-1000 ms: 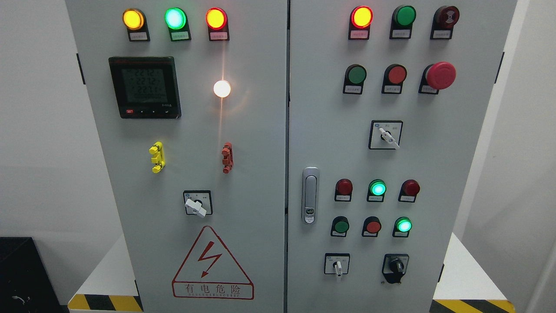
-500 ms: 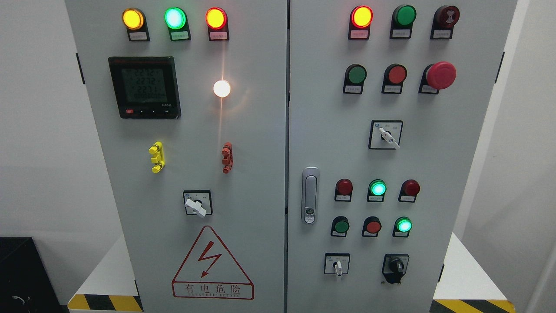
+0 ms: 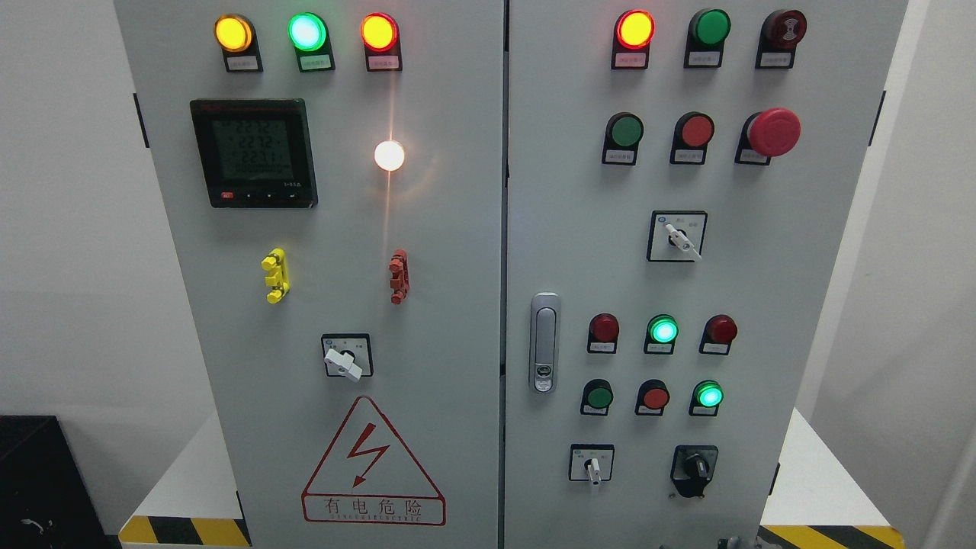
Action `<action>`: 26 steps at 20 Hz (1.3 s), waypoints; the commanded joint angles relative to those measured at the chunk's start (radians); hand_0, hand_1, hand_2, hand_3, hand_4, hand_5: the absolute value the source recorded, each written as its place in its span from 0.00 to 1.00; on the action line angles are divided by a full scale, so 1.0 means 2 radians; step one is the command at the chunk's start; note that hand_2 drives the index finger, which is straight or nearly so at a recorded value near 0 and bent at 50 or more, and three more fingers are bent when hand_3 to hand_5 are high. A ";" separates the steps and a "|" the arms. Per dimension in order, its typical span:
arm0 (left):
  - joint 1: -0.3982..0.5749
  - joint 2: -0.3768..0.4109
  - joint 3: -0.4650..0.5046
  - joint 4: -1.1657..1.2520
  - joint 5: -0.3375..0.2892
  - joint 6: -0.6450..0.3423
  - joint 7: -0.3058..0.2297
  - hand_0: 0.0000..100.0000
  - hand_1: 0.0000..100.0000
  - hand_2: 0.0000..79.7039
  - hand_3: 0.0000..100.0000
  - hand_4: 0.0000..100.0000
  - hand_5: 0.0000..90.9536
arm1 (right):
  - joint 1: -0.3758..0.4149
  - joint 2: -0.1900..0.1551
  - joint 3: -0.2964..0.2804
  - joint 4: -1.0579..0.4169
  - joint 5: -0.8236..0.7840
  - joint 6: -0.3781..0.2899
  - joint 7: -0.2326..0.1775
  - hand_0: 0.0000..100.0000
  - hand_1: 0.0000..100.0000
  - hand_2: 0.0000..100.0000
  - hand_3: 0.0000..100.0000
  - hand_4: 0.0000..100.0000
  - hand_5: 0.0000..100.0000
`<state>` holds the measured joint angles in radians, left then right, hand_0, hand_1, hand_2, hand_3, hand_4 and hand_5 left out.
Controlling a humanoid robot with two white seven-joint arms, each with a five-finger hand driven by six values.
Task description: Flip black knob to close circuit
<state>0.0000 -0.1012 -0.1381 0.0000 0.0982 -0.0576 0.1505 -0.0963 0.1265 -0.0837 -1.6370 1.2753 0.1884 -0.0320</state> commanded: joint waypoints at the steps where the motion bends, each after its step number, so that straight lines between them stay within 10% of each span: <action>1: 0.011 0.000 0.000 -0.015 0.000 0.000 0.000 0.12 0.56 0.00 0.00 0.00 0.00 | -0.016 0.000 -0.005 -0.006 0.013 0.002 0.001 0.00 0.00 0.85 1.00 0.99 1.00; 26: 0.011 0.000 0.000 -0.015 0.000 0.000 0.000 0.12 0.56 0.00 0.00 0.00 0.00 | -0.069 0.000 -0.022 0.021 0.019 0.019 0.012 0.00 0.00 0.84 1.00 0.99 1.00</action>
<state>0.0000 -0.1012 -0.1381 0.0000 0.0982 -0.0576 0.1505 -0.2208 0.1269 -0.1112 -1.6138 1.3126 0.2250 -0.0060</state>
